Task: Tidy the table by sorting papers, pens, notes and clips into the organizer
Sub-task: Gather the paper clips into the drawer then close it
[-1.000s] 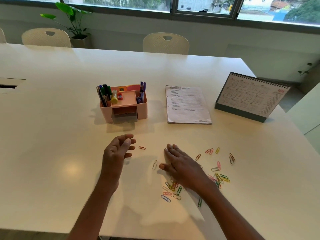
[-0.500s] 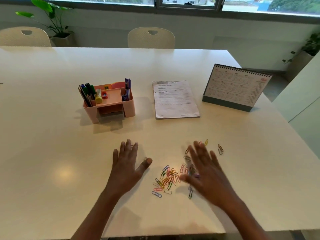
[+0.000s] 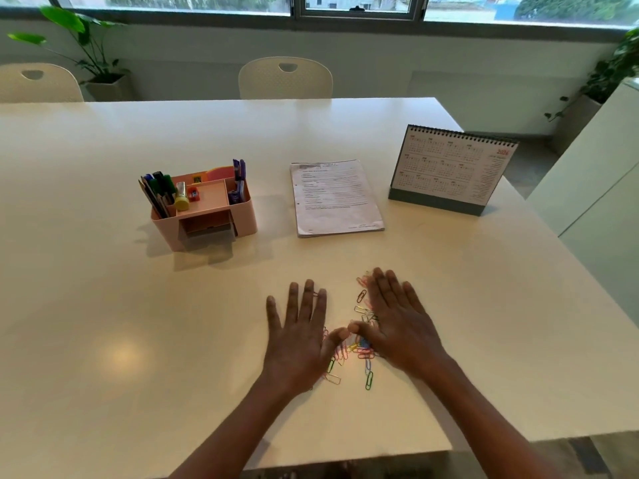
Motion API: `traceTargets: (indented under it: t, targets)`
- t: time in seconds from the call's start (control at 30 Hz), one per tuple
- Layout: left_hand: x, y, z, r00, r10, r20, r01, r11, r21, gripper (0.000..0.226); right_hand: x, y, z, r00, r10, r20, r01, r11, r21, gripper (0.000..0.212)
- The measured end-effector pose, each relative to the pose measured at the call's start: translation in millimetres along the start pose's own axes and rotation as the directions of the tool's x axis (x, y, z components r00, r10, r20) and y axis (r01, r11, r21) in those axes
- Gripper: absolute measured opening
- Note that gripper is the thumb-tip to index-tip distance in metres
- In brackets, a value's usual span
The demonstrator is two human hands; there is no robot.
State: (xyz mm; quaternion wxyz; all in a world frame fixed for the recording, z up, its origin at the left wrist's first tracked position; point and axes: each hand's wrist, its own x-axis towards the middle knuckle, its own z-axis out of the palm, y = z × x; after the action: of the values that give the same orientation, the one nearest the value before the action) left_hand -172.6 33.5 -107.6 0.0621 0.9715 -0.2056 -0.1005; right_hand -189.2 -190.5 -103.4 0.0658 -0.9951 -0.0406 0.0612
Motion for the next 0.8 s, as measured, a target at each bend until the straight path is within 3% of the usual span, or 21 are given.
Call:
traceTargets:
  t: [0.17,0.27,0.37,0.43,0.53,0.8]
  targets:
    - [-6.9,-6.3,1.0,0.993,0.1,-0.061,-0.107,0.986,-0.129,0.08,0.3,-5.7,-1.4,0.987,-0.158,-0.012,0.158,0.986,0.051,0.088]
    - [-24.2,-16.5,0.3,0.988,0.139,-0.066,-0.151,0.958,-0.244,0.086,-19.4,-1.8,-10.7,0.983,-0.183,0.014,0.178,0.971,0.159,0.102]
    - [-51.6,-21.9,2.0,0.993,0.11,-0.039,-0.115,0.975,-0.189,0.099,-60.9,-6.4,-21.5,0.981,-0.146,0.126,0.135,0.987,0.091,0.134]
    - [-63.5,-20.2,9.3,0.994,0.076,-0.075,-0.084,0.991,-0.105,0.104,-83.9,-11.0,-19.6,0.98,-0.099,0.171,0.099,0.995,0.009,0.144]
    - [-62.5,-12.3,20.6,0.989,0.063,-0.134,-0.068,0.997,-0.032,0.105,-91.4,-17.9,-6.6,0.992,-0.055,0.114,0.054,0.998,0.01,0.143]
    - [1.4,-0.2,13.1,0.994,0.082,-0.074,-0.083,0.997,-0.002,0.1,-31.7,-27.5,-2.9,0.995,-0.092,0.047,0.09,0.996,0.024,0.129]
